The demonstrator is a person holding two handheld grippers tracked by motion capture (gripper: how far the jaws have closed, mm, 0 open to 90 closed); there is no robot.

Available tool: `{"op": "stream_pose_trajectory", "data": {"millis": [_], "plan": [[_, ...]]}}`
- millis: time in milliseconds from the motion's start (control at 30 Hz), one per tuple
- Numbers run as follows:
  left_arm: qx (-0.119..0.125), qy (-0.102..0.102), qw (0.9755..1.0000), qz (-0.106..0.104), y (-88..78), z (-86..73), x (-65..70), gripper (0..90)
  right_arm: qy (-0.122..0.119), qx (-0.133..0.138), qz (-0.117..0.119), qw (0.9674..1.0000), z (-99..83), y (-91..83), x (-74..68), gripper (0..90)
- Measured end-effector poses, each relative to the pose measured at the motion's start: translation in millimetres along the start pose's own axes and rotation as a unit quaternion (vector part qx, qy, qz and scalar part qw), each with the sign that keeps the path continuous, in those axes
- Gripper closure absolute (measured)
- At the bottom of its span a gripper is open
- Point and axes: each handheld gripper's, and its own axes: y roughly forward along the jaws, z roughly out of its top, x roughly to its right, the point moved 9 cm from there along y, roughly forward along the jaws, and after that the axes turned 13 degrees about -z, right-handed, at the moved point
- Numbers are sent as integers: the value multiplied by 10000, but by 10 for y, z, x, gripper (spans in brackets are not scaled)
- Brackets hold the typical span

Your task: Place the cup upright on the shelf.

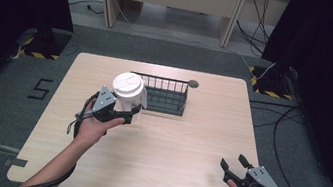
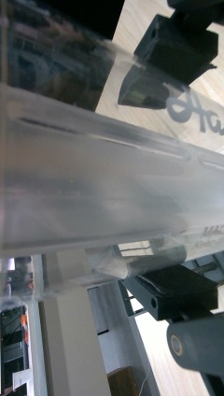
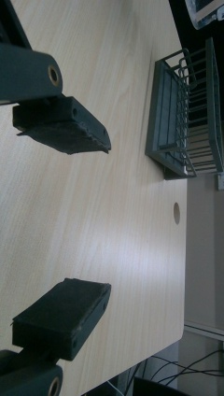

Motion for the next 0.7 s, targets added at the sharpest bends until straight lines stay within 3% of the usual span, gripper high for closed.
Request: {"op": "stream_pose_trajectory", "data": {"millis": [700], "plan": [[123, 6, 9997, 220, 272, 352, -270, 169, 35, -13, 8, 10000, -1, 2, 1, 278]]}}
